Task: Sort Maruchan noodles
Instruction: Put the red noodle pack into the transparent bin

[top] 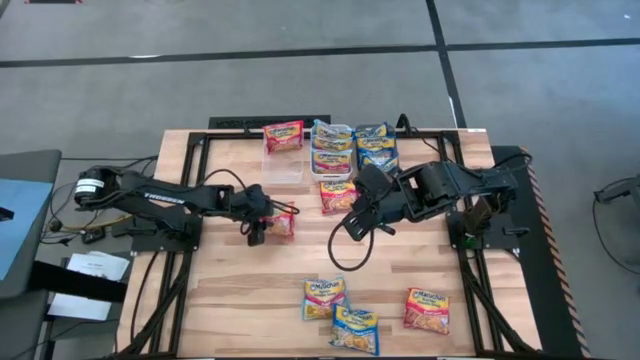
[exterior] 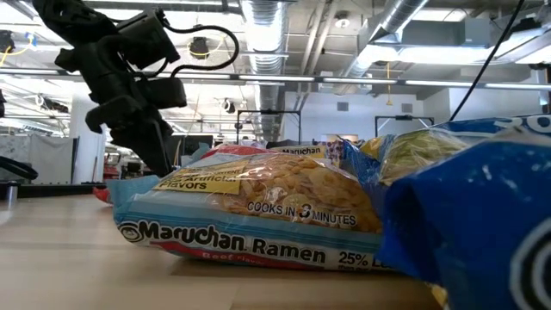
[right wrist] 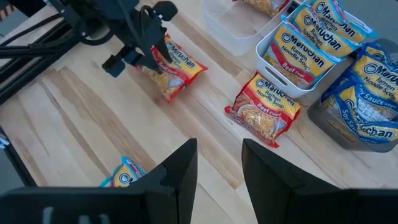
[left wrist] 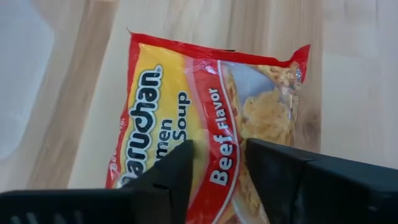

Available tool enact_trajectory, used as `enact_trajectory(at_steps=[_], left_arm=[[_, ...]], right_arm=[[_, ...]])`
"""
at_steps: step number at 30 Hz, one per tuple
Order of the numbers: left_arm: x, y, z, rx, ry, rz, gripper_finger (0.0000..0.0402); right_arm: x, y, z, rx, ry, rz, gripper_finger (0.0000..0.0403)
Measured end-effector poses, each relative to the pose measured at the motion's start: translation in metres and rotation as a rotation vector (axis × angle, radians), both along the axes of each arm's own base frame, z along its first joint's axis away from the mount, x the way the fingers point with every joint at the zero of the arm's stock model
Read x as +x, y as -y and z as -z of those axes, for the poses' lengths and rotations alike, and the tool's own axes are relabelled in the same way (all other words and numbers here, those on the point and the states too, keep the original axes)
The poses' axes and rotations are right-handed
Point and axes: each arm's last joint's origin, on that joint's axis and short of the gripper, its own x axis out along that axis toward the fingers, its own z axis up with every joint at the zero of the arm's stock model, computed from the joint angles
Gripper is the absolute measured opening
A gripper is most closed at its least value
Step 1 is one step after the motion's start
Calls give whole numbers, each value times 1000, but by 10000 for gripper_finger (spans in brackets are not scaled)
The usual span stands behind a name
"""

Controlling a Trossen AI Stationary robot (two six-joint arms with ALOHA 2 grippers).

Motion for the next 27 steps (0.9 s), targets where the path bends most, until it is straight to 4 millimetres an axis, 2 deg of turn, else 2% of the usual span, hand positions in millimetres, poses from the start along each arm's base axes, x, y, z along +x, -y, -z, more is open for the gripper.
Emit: enact_trajectory(at_steps=[8, 11, 19, 27], left_arm=[[22, -1, 24, -86, 8, 0, 35], [24, -1, 25, -109, 38, -31, 8], [21, 0, 9, -124, 84, -36, 1], [17, 0, -17, -93, 200, -47, 0]], right_arm=[[1, 0, -1, 3, 12, 0, 150], [1, 0, 0, 4, 12, 0, 150], [1, 0, 0, 3, 9, 0, 150], [1, 1, -1, -28, 9, 6, 150]])
